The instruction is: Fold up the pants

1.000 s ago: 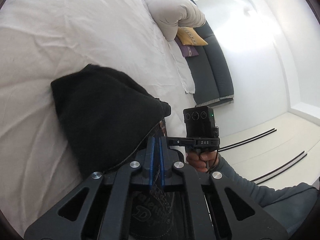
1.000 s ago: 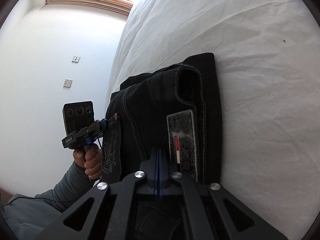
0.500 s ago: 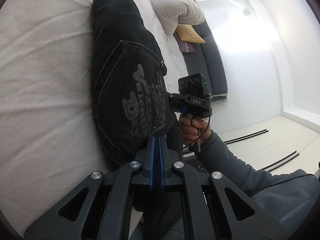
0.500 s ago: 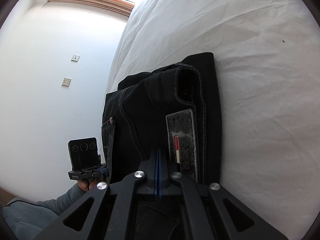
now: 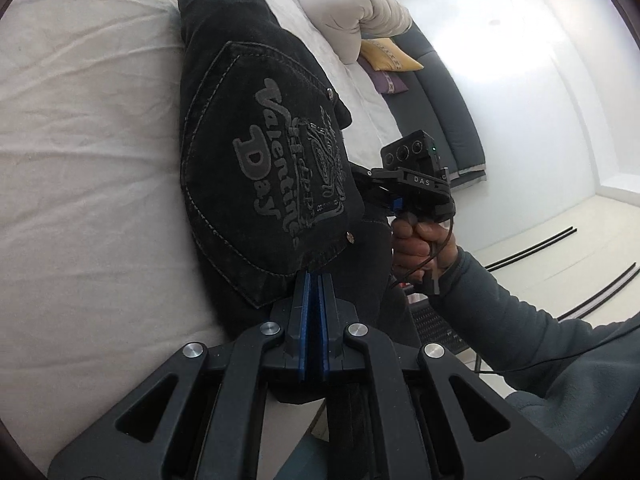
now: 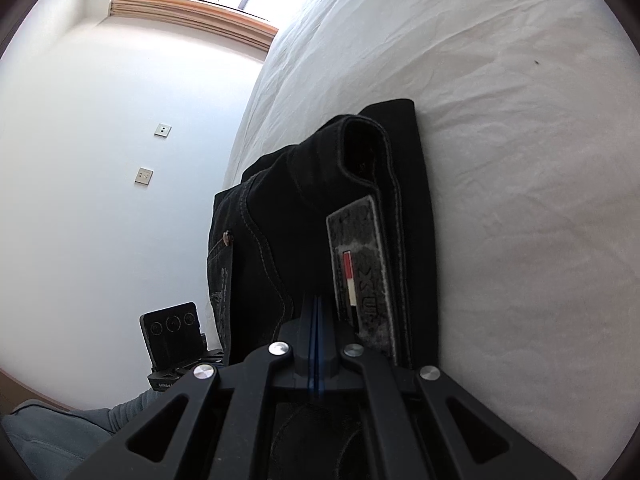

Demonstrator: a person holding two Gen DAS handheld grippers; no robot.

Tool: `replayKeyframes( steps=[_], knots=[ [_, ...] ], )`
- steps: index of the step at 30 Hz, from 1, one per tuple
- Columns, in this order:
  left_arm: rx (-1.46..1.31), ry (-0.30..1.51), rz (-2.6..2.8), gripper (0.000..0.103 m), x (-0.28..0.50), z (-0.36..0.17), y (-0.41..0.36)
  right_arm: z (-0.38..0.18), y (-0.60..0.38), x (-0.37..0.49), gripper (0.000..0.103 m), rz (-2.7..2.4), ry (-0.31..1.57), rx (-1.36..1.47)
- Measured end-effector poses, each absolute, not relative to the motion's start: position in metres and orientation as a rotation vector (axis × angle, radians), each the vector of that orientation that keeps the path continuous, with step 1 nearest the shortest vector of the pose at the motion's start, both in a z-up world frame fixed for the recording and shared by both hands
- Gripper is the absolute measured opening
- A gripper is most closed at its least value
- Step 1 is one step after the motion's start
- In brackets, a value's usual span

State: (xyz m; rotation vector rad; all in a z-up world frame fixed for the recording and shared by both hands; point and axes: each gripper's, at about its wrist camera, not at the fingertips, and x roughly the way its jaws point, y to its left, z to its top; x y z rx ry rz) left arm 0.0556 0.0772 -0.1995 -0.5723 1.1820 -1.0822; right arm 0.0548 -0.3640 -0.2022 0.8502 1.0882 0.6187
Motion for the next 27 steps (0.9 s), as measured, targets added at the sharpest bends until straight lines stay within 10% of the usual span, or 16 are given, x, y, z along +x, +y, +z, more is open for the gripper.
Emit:
replayKeyframes(
  steps=[3, 5, 7, 9, 10, 19, 23, 27],
  knots=[
    [-0.532, 1.138, -1.022, 0.005, 0.053, -0.17, 0.091, -0.188, -0.375, 0.038, 0.014, 0.583, 1.086, 0.863],
    [-0.539, 1.078, -0.98, 0.007, 0.055, -0.152, 0.107, -0.17, -0.385, 0.02, 0.071, 0.573, 1.026, 0.85],
    [-0.535, 1.049, -0.932, 0.022, 0.062, -0.144, 0.119, -0.157, -0.395, 0.006, 0.084, 0.499, 0.989, 0.825],
    [-0.52, 1.067, -0.858, 0.085, 0.075, -0.147, 0.123, -0.151, -0.395, 0.003, 0.084, 0.495, 0.989, 0.805],
    [-0.505, 1.083, -0.797, 0.093, 0.082, -0.151, 0.123, -0.15, -0.392, 0.005, 0.084, 0.488, 1.004, 0.787],
    [-0.45, 1.224, -0.741, 0.092, 0.12, -0.176, 0.078, -0.181, -0.378, 0.043, 0.081, 0.444, 1.14, 0.781],
    [-0.418, 1.289, -0.7, 0.039, 0.129, -0.18, 0.053, -0.181, -0.363, 0.059, 0.045, 0.433, 1.201, 0.69],
    [-0.309, 1.261, -0.636, 0.033, 0.12, -0.171, 0.042, -0.174, -0.353, 0.061, 0.032, 0.388, 1.221, 0.606]
  ],
)
